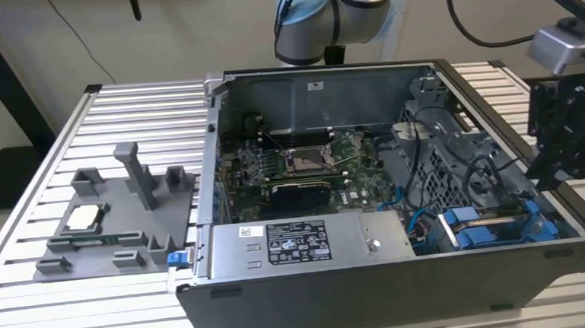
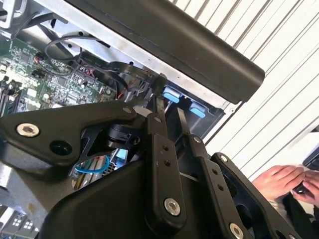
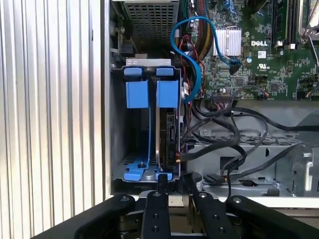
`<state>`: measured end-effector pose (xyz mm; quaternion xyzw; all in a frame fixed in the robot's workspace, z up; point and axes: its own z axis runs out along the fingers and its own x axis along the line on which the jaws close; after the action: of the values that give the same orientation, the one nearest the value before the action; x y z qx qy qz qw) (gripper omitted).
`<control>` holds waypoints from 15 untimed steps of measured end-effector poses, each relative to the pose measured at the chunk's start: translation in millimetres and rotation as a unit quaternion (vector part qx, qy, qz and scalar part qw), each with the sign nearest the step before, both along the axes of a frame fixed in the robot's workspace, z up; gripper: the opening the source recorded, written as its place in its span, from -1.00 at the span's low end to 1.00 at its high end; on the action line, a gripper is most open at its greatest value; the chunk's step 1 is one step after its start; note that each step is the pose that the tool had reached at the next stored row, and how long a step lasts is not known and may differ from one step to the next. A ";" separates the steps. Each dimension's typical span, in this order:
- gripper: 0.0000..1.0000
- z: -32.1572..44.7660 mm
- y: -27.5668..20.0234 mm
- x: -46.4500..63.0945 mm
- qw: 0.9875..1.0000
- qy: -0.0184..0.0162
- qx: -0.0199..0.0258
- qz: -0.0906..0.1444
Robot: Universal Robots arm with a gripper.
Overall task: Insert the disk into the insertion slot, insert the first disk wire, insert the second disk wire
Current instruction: 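Insert the second disk wire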
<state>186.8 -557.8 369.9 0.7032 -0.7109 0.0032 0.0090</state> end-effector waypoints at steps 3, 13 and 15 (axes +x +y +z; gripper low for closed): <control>-0.47 0.0 0.0 1.6 1.000 0.000 0.000 0.000; -0.47 0.0 0.0 6.7 1.000 0.000 0.000 0.000; -0.47 0.2 0.0 7.2 1.000 0.000 0.000 0.000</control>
<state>194.0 -557.8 370.1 0.7032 -0.7109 0.0030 0.0091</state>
